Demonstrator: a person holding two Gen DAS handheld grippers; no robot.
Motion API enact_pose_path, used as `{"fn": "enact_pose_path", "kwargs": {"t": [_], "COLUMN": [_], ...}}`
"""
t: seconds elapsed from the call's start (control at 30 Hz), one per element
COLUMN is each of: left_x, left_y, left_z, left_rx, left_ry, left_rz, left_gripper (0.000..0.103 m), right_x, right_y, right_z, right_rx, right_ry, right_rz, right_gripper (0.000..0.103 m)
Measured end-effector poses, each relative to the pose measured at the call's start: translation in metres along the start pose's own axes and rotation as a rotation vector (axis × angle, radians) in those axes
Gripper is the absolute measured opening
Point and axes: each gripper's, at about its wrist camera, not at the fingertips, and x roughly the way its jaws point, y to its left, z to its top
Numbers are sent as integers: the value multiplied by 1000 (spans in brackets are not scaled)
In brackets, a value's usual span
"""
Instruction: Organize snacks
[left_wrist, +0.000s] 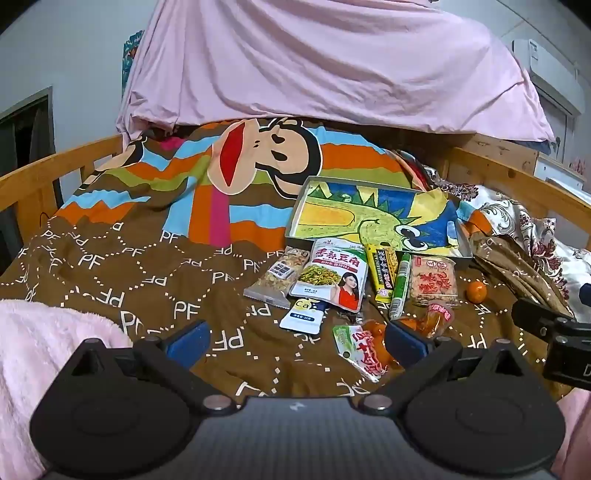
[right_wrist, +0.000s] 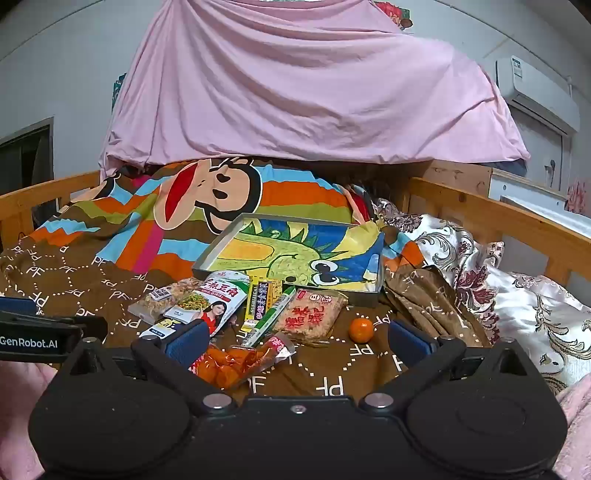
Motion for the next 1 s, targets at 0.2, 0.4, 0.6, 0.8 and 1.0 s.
{"fn": "enact_pose_path", "kwargs": {"t": [0.2,0.4,0.6,0.8,1.0], "left_x": [0,1,2,2,2], "left_y": [-1,0,0,0,1], "left_z": [-2,-5,-3,-2,-2], "left_rx": [1,3,1,1,1], "left_ry": [3,4,8,9,9], "left_rz": [0,-1,1,0,0], "left_gripper": [102,102,102,102,102], "right_x": [0,0,0,0,0], "right_y": [0,0,0,0,0], "right_z": [0,0,0,0,1], "right_rx": [-1,-2,-2,-2,-3], "right_ry": [-1,0,1,2,3], "right_rz": [-1,-1,-2,-2,-2], "right_gripper": [102,102,102,102,102]}}
